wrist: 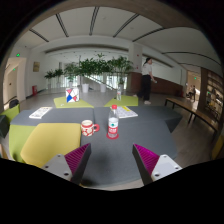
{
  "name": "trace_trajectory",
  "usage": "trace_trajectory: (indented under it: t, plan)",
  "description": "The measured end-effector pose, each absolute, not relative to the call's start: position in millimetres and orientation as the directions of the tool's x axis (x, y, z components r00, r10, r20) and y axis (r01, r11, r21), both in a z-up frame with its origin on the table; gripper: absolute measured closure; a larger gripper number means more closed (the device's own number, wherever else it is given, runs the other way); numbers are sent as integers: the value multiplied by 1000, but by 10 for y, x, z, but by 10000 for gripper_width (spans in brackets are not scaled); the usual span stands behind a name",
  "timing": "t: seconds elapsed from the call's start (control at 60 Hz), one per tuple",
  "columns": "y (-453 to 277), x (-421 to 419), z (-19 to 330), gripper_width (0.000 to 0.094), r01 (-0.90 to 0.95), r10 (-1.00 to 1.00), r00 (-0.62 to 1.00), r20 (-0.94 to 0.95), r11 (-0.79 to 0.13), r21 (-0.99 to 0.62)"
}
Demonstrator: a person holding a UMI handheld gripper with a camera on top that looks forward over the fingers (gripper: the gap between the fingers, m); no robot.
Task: Pour water
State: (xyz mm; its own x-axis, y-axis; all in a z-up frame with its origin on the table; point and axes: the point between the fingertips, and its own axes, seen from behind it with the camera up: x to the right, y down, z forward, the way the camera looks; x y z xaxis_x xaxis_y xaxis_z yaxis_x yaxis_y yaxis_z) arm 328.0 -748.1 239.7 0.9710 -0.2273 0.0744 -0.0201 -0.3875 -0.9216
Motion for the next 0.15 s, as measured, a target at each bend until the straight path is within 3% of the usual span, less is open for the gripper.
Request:
trace_trajectory:
  t: [0.15]
  plan:
    - [-7496, 3315, 2465, 82, -20, -248, 966, 78, -368, -929]
